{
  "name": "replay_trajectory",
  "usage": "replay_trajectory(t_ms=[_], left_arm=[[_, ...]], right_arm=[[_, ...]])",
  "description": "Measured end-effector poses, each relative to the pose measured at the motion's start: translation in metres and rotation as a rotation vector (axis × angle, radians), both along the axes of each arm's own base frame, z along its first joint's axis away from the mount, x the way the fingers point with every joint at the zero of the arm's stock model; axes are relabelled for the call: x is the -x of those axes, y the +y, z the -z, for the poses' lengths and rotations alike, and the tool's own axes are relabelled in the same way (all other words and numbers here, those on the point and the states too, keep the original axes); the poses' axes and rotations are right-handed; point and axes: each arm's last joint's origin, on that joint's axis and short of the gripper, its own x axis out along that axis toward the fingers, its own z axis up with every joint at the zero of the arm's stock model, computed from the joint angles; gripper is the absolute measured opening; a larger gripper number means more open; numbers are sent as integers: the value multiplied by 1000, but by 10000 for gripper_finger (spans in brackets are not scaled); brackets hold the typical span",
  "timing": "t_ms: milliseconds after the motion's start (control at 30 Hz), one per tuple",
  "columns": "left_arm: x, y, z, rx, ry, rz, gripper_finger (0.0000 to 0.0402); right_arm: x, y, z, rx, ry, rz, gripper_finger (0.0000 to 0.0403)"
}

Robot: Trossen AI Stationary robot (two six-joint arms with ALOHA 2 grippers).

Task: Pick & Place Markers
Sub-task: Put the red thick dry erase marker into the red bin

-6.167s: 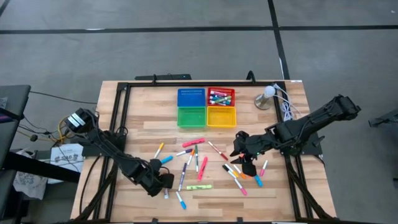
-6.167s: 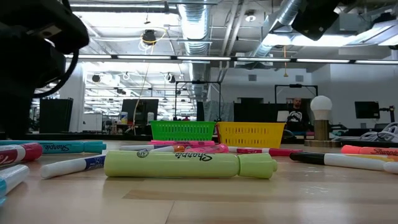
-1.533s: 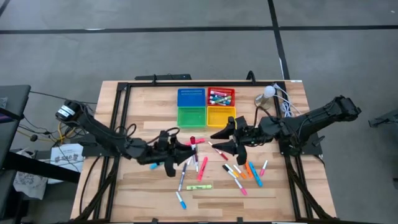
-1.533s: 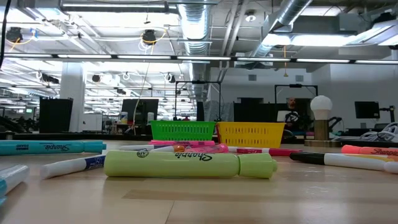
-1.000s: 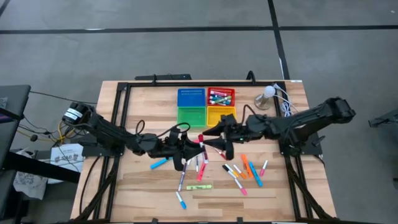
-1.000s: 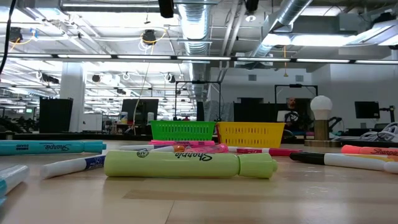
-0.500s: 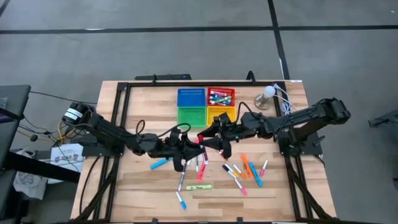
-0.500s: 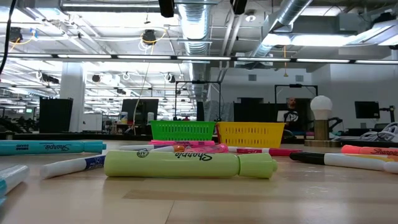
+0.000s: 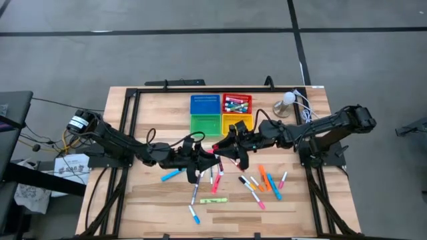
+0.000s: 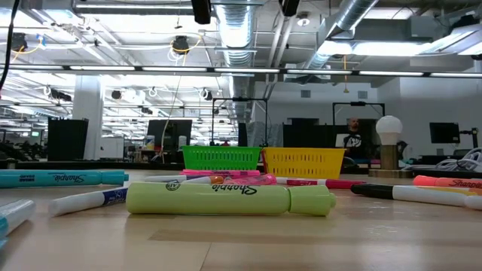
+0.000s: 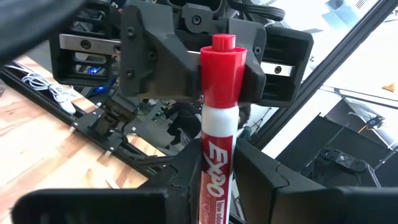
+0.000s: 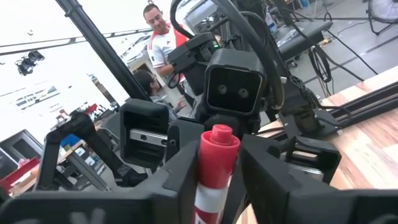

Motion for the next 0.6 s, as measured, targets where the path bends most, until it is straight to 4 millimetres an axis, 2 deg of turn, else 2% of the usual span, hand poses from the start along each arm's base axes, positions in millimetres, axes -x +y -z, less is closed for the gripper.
replay_trajectory(t_ms=[233, 600], left_arm=[[0, 0, 0, -6, 4, -2, 81], [0, 0, 1, 13, 7, 3, 83]], right_arm=[[0, 0, 0, -7, 2, -18, 50], [0, 0, 0, -25, 10, -18, 62]])
